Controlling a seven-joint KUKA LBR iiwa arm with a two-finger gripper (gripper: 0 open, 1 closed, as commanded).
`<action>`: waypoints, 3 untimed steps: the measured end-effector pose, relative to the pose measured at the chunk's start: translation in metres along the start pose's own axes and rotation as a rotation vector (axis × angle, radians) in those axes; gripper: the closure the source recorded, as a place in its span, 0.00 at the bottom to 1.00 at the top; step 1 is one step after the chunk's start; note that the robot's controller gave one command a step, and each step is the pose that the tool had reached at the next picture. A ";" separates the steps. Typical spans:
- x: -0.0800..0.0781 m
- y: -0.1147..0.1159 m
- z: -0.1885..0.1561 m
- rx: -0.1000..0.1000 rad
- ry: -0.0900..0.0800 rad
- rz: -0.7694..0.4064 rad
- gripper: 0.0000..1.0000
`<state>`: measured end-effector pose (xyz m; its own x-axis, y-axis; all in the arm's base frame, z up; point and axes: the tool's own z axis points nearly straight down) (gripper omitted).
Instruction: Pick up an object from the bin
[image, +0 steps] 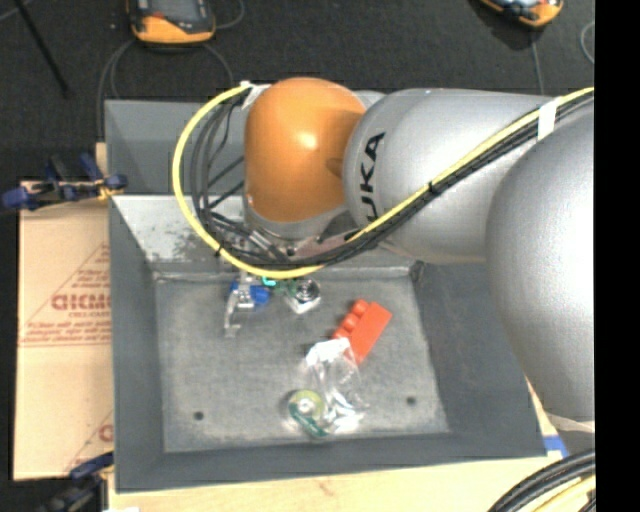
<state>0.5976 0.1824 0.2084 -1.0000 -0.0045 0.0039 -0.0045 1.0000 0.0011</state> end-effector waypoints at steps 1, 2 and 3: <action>-0.041 -0.060 0.124 0.000 -0.012 -0.111 0.00; -0.046 -0.073 0.106 -0.001 -0.011 -0.001 0.00; -0.045 -0.083 0.105 -0.001 -0.007 0.118 0.00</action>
Offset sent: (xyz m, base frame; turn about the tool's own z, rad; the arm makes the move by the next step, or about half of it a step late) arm 0.0413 -0.0637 -0.1384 -0.1119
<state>0.6424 0.1000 0.1029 -0.9935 0.1137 -0.0029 0.1137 0.9935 0.0017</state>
